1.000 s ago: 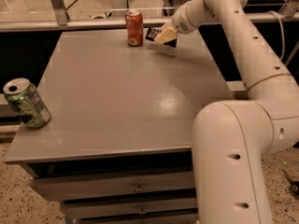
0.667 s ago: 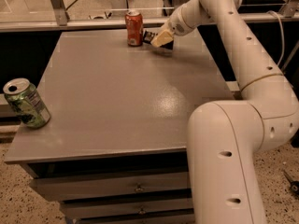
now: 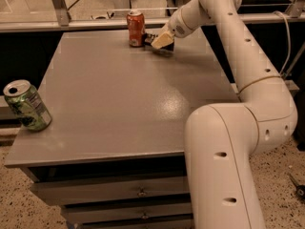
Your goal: Move rxbar chocolate near coke can
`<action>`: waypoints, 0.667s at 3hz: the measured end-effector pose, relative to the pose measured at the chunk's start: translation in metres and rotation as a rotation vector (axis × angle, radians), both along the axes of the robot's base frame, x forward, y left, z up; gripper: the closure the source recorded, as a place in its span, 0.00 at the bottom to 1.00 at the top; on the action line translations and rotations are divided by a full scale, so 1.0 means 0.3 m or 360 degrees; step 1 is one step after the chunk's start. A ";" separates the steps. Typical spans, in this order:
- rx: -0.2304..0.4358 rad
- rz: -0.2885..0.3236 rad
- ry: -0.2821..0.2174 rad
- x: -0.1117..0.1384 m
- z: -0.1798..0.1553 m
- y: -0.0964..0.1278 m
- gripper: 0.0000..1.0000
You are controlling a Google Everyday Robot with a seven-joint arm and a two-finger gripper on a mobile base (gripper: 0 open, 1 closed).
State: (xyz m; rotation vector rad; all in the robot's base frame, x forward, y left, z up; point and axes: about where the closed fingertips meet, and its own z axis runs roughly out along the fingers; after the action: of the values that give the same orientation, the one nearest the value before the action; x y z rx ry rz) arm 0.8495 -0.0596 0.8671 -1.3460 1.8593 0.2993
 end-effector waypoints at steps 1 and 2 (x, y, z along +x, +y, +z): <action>0.0007 0.0006 0.0000 -0.005 0.012 -0.001 0.15; 0.0031 -0.0005 -0.0007 -0.016 0.044 -0.018 0.00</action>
Offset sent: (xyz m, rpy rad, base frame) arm -0.0150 -0.0183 0.0333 0.0394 -0.0226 -0.0206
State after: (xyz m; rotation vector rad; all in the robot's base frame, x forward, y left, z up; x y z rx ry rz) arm 0.8446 -0.0649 0.8802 -1.3298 1.8502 0.3115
